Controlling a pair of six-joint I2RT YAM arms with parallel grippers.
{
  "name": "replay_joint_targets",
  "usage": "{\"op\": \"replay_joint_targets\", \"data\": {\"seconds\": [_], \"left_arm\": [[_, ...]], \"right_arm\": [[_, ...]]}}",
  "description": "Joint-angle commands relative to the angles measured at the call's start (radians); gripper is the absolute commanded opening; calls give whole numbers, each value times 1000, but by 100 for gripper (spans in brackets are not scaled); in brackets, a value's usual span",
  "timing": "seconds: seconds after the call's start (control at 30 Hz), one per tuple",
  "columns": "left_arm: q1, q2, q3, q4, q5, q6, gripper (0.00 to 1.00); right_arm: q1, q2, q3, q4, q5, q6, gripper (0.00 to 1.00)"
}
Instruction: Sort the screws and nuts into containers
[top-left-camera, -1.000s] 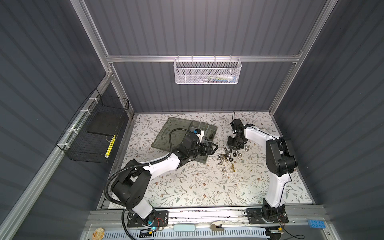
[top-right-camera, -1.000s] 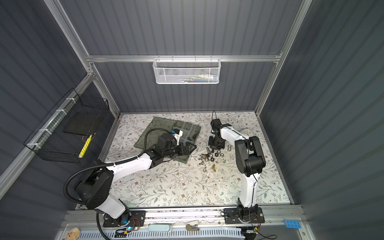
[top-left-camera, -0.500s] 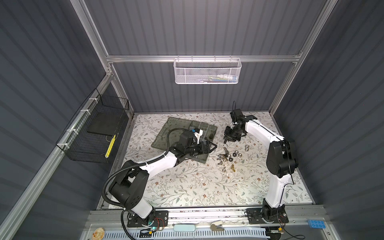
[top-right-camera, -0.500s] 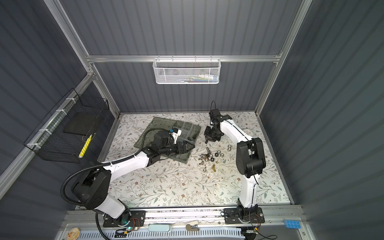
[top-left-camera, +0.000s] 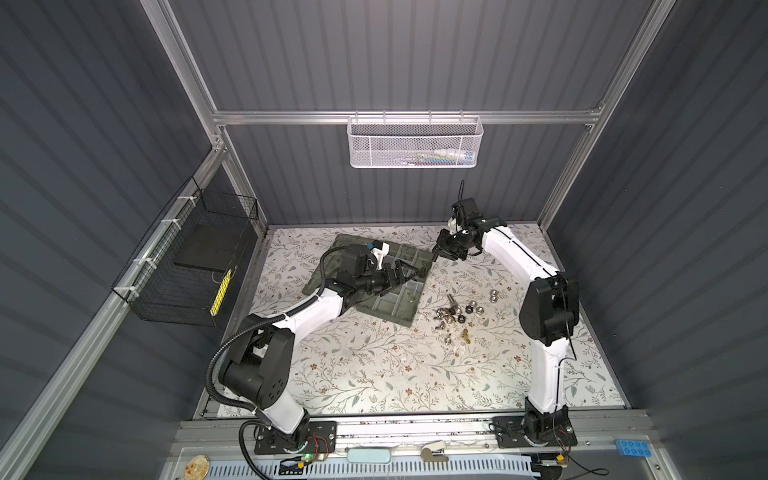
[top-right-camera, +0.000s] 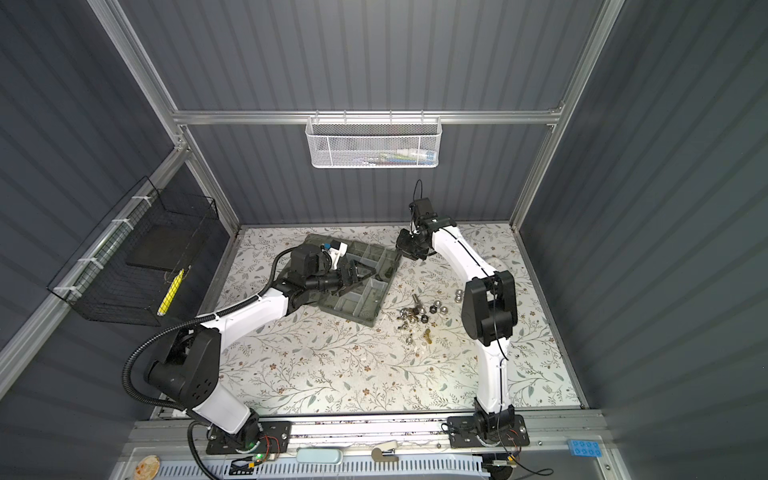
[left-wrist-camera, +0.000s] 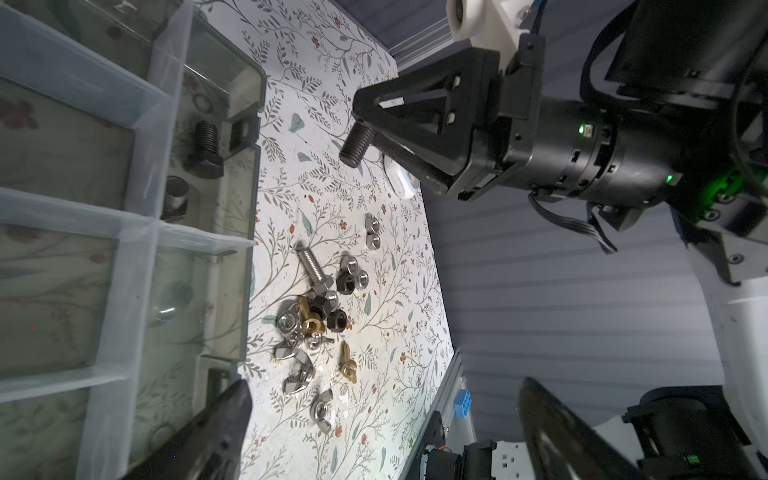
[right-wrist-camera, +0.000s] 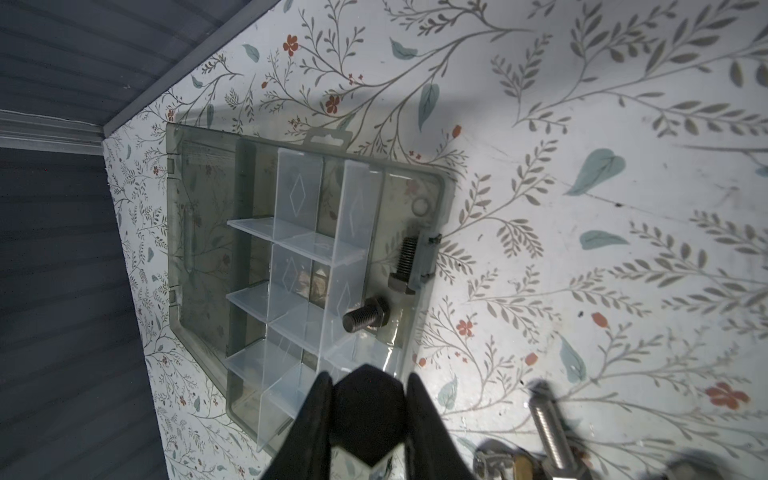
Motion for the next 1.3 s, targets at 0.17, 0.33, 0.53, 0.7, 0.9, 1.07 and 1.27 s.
{"op": "replay_joint_targets", "data": {"seconds": [0.17, 0.33, 0.53, 0.7, 0.9, 1.07, 1.27], "left_arm": [[36, 47, 86, -25, 47, -29, 100], [39, 62, 84, -40, 32, -33, 100], [39, 59, 56, -58, 7, -14, 100], [39, 46, 12, -64, -3, 1, 100], [39, 25, -33, -80, -4, 17, 100], [39, -6, -44, -111, -6, 47, 100], [39, -29, -16, -223, -8, 125, 100]], "right_arm": [[12, 130, 135, -8, -5, -51, 17], [26, 176, 155, -7, 5, -71, 18], [47, 221, 165, 4, -10, -80, 18], [60, 256, 180, 5, -21, -75, 20], [68, 294, 196, 17, -33, -58, 25], [70, 316, 234, -4, -30, -58, 33], [71, 303, 264, -20, -15, -65, 41]]}}
